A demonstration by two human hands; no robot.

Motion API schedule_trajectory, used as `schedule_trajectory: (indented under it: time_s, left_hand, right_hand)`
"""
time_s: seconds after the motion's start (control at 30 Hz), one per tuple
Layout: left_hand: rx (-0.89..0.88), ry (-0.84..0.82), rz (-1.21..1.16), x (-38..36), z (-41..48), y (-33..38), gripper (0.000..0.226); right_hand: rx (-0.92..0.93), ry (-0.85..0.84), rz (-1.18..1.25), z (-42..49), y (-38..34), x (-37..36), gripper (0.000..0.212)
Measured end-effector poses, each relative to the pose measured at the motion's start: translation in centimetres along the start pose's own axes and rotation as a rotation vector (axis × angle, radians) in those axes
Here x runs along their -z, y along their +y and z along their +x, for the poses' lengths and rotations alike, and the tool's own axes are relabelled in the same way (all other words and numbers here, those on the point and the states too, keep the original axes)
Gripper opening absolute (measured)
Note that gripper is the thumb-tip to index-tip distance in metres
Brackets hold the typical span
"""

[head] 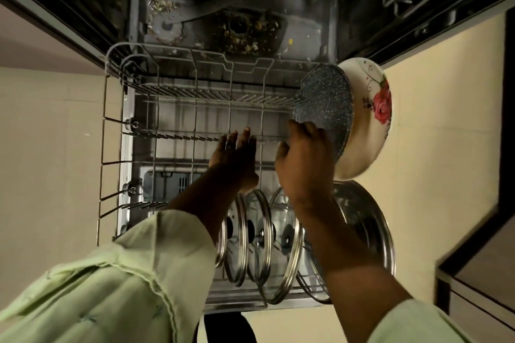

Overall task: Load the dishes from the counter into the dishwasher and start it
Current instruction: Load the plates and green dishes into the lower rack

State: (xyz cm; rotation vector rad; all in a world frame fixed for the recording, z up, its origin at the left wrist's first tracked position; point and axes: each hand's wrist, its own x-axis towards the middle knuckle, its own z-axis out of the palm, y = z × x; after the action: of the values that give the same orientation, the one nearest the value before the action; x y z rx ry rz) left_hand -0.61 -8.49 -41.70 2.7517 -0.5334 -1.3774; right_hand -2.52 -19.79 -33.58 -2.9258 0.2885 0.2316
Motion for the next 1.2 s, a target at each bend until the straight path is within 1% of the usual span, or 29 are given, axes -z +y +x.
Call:
schedule_trajectory:
  time_s: [0.07,0.13,0.27,0.4,0.47,0.53,0.63,0.83,0.97,1.07,1.2]
  left_hand:
    - [-0.023,0.057,0.026,-0.3,-0.9,-0.8,0.085]
    - [-0.031,0.120,0.037,-0.5,-2.0,-1.8,0.082]
    - [-0.013,0.189,0.017,-0.7,-4.9,-3.6,0.078]
    - [-0.001,0.234,-0.010,-0.5,-8.0,-5.2,0.078]
    - [0.004,0.252,-0.025,-0.2,-10.1,-6.0,0.078]
    - [0.014,0.274,-0.045,0.2,-12.5,-6.7,0.078]
    - [0.056,0.289,-0.104,1.2,-17.3,-7.9,0.077]
    - [0.153,0.334,-0.179,4.3,-29.5,-9.6,0.077]
    - [0.234,0.416,-0.186,7.1,-37.5,-10.6,0.078]
    - [0.291,0.476,-0.194,9.1,-43.1,-11.3,0.077]
    - [0.362,0.564,-0.180,12.0,-50.5,-12.0,0.075]
  right_hand:
    - [0.020,-0.111,-0.005,-0.5,-0.4,-0.5,0.042]
    - [0.028,-0.162,0.000,-1.2,-0.9,-0.7,0.045]
    - [0.027,-0.179,-0.014,-2.8,-2.2,-0.9,0.048]
    - [0.032,-0.151,-0.022,-4.7,-3.3,-0.5,0.052]
    - [0.046,-0.141,-0.035,-5.8,-4.3,0.3,0.057]
    - [0.036,-0.196,-0.034,-6.6,-5.6,1.4,0.065]
    - [0.033,-0.247,-0.015,-8.1,-8.2,4.2,0.071]
    - [0.083,-0.229,0.031,-12.9,-15.1,11.9,0.073]
    - [0.213,-0.206,0.096,-15.9,-20.0,18.0,0.076]
    - [0.302,-0.190,0.099,-17.8,-22.6,22.2,0.076]
    - [0.434,-0.122,0.092,-19.3,-25.5,27.4,0.074]
